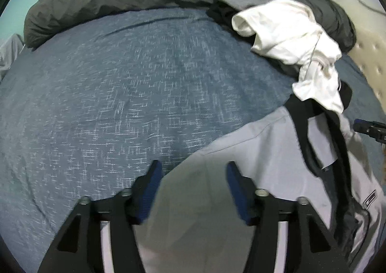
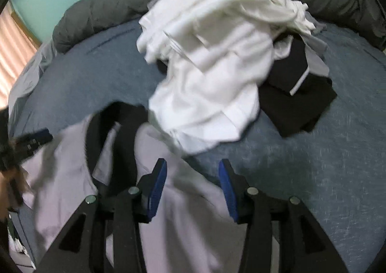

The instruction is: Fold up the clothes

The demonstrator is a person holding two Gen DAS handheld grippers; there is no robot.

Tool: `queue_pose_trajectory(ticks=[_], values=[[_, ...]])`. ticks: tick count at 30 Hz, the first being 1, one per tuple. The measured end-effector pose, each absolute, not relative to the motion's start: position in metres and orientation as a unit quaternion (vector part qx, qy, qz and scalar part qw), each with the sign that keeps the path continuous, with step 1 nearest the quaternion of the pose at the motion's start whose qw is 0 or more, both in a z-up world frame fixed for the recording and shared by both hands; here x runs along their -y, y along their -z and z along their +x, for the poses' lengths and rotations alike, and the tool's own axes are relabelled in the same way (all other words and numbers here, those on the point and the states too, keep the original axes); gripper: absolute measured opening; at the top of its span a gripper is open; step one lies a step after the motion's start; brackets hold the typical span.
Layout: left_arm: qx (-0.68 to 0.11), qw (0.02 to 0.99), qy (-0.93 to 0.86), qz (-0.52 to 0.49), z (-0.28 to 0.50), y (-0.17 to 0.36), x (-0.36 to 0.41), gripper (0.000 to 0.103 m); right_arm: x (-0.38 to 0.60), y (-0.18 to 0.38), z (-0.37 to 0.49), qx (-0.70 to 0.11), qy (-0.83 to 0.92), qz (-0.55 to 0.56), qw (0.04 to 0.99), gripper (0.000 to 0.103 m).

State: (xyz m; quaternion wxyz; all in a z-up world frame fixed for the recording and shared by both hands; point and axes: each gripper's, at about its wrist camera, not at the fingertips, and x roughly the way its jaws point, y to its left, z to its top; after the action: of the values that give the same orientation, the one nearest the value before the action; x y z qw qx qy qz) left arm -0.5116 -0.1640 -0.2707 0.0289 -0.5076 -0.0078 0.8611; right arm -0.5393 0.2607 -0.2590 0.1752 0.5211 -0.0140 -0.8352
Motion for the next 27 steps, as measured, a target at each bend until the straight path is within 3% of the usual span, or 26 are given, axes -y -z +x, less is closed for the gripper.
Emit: queue_pose_trajectory(ticks=[4, 12, 14, 15, 16, 17, 19, 27], values=[[-0.019, 0.037, -0.857, -0.513, -0.516, 0.281, 0.163, 0.066, -0.26, 0.275, -0.533, 0.004, 0.831, 0.519, 0.202, 0.055], [-0.046, 0.058, -0.85, -0.521, -0.521, 0.306, 0.161, 0.065, -0.247, 0.299, -0.527, -0.074, 0.817, 0.53, 0.214, 0.053], [-0.041, 0.071, -0.851, -0.519, -0.52, 0.309, 0.16, 0.048, -0.253, 0.301, -0.526, -0.077, 0.824, 0.522, 0.206, 0.035], [-0.045, 0.075, -0.852, -0.516, -0.519, 0.31, 0.157, 0.034, -0.256, 0.301, -0.525, -0.075, 0.829, 0.516, 0.201, 0.016], [-0.05, 0.079, -0.853, -0.514, -0.517, 0.309, 0.155, 0.021, -0.259, 0.3, -0.525, -0.075, 0.835, 0.51, 0.193, 0.006], [-0.053, 0.081, -0.854, -0.511, -0.516, 0.308, 0.152, 0.013, -0.262, 0.298, -0.525, -0.075, 0.841, 0.503, 0.186, 0.004], [-0.062, 0.08, -0.858, -0.504, -0.515, 0.303, 0.147, 0.006, -0.262, 0.295, -0.526, -0.078, 0.846, 0.495, 0.182, 0.003], [-0.04, 0.028, -0.888, -0.457, -0.531, 0.258, 0.163, 0.004, -0.26, 0.249, -0.551, -0.104, 0.887, 0.434, 0.116, 0.002]])
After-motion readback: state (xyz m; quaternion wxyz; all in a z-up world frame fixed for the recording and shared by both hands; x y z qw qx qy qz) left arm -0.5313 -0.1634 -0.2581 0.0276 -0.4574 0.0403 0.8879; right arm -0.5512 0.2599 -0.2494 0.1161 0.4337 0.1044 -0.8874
